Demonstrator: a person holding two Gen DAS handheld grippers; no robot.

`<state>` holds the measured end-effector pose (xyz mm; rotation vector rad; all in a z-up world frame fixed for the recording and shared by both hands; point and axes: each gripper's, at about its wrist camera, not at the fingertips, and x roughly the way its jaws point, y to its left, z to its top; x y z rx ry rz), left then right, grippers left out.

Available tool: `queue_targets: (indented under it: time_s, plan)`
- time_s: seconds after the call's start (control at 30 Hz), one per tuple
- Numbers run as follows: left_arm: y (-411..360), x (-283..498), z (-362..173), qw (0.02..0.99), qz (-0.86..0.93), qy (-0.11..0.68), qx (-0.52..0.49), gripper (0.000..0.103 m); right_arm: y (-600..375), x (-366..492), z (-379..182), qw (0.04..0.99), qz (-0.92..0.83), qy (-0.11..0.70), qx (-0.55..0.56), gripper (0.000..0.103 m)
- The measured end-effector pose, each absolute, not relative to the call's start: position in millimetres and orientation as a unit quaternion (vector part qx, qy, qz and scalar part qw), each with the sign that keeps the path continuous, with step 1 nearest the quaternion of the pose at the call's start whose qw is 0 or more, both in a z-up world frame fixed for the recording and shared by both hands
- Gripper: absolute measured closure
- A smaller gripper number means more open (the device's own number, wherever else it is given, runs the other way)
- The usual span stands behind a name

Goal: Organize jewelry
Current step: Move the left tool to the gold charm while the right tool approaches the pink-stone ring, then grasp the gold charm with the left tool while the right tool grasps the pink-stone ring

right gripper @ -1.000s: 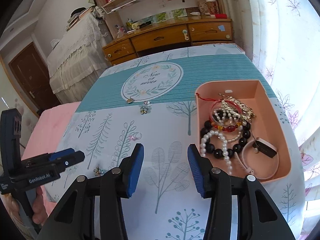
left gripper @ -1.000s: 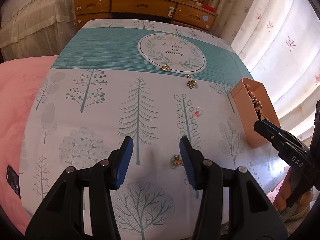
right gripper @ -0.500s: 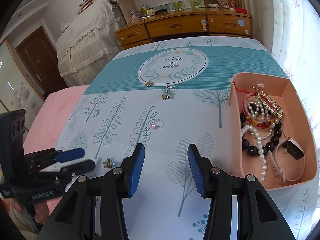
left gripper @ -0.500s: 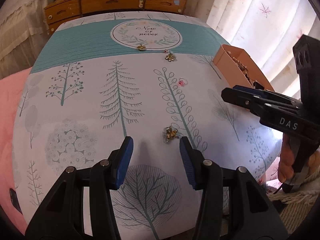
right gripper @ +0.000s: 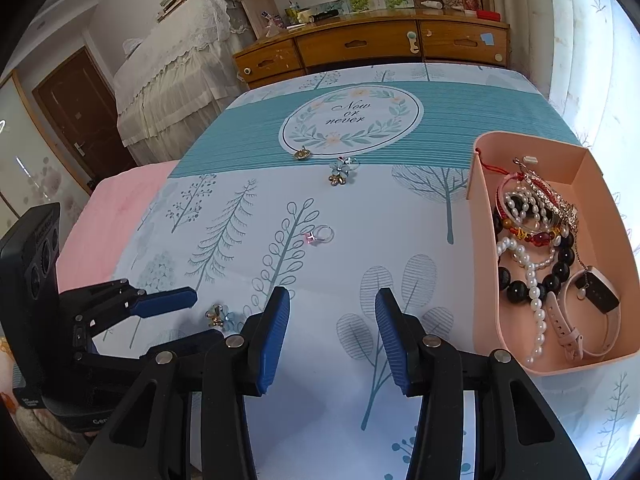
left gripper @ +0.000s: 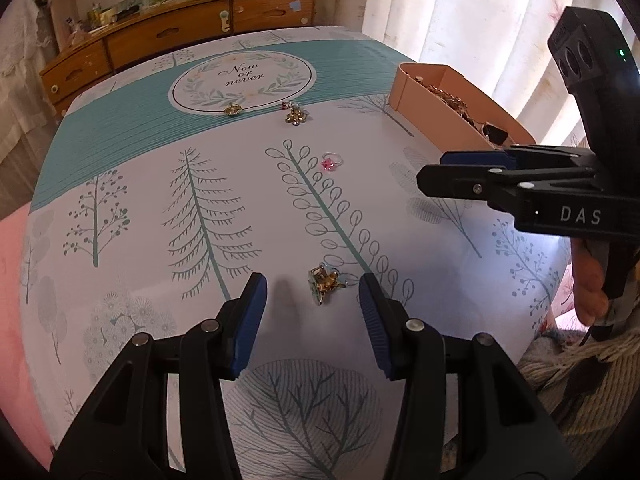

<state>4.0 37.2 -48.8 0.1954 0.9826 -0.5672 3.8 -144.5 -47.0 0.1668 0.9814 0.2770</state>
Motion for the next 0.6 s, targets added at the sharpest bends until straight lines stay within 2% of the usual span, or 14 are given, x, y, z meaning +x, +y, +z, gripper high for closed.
queue_targets:
  time_s: [0.23,0.3,0.43,0.57,0.6]
  plan:
    - [34,6,-58,0.825,-0.312,0.443,0.162,0.065,-144,6,-52,0.867,0.134,0.473,0.082,0.057]
    - [33,9,-62,0.819,-0.318,0.447,0.168,0.07,-143,7,-53,0.866,0.135,0.475,0.082,0.057]
    - [33,17,-64,0.815,-0.332,0.45,0.153,0.073,-141,10,-56,0.864,0.136,0.479,0.08,0.057]
    - [34,23,-65,0.818,-0.327,0.453,0.134,0.088,-137,14,-59,0.861,0.136,0.484,0.079,0.057]
    - [35,25,-65,0.819,-0.326,0.455,0.124,0.088,-135,15,-60,0.861,0.137,0.484,0.078,0.057]
